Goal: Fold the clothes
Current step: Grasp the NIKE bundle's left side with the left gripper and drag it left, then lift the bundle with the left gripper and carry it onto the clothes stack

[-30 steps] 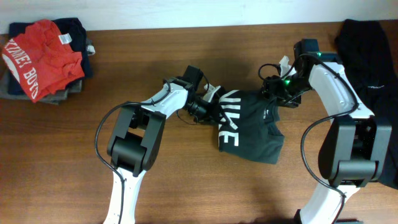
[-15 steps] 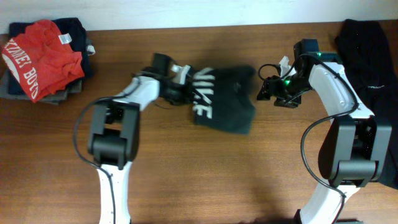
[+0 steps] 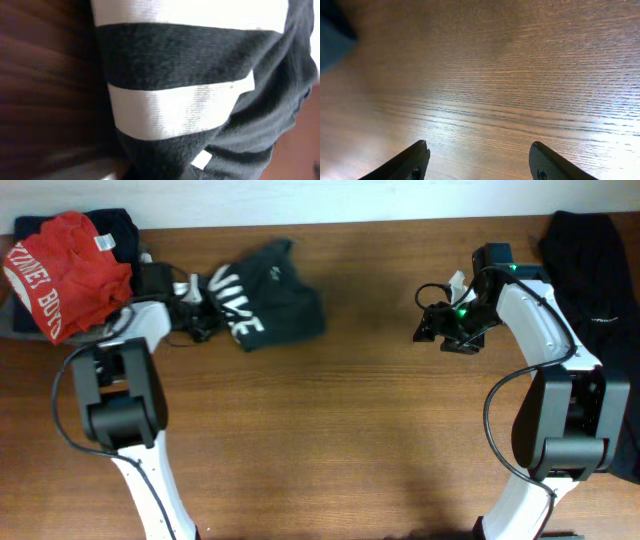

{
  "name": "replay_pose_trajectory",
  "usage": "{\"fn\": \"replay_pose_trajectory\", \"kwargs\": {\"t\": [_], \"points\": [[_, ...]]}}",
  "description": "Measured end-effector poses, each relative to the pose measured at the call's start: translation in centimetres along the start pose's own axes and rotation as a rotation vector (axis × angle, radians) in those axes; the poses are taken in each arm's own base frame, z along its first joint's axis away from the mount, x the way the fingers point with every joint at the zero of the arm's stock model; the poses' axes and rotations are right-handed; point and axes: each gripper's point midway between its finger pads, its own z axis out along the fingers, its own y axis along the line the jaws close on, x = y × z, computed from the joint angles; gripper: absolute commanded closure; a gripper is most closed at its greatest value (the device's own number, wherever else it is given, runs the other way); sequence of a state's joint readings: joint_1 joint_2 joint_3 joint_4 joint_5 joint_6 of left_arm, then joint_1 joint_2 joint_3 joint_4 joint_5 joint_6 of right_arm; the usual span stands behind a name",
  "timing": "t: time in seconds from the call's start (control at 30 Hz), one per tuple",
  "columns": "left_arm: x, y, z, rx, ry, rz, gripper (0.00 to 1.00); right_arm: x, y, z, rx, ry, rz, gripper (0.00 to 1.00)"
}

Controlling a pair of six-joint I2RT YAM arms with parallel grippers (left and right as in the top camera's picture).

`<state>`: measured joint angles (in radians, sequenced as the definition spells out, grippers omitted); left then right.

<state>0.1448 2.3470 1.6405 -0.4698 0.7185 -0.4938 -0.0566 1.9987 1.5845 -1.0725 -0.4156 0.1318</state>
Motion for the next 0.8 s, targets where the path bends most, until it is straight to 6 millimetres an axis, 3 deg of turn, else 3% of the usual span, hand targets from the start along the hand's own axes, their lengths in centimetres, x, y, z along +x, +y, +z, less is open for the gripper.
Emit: {"fn": "replay_pose_trajectory", "kwargs": {"t": [0.1, 0.13, 0.2, 0.3, 0.43, 0.8], "points": [[-1.8, 1.7, -1.6, -0.034, -0.060, -0.082, 1.00, 0.0, 0.0, 0.0, 0.000, 0.000, 0.000, 0.31], [-2.5, 2.4, -2.3, -0.053, -0.088, -0.121, 0.92, 0.0, 0.0, 0.0, 0.000, 0.000, 0.000, 0.31], [-3.3, 3.2, -3.0, -0.074, -0.123, -0.169, 0.45, 0.0, 0.0, 0.0, 0.000, 0.000, 0.000, 0.31], [-4.5, 2.9, -4.0, -0.066, -0.168, -0.189, 0.01, 0.0, 0.0, 0.0, 0.000, 0.000, 0.000, 0.31], [-5.9, 1.9, -5.4, -0.068, -0.226, -0.193, 0.01, -0.1, 0.0, 0.0, 0.000, -0.004, -0.002, 0.31], [-6.6, 2.1, -5.6, -0.080, -0.260, -0.196, 0.01, -0.1, 0.0, 0.0, -0.001, -0.004, -0.001, 0.31]]}}
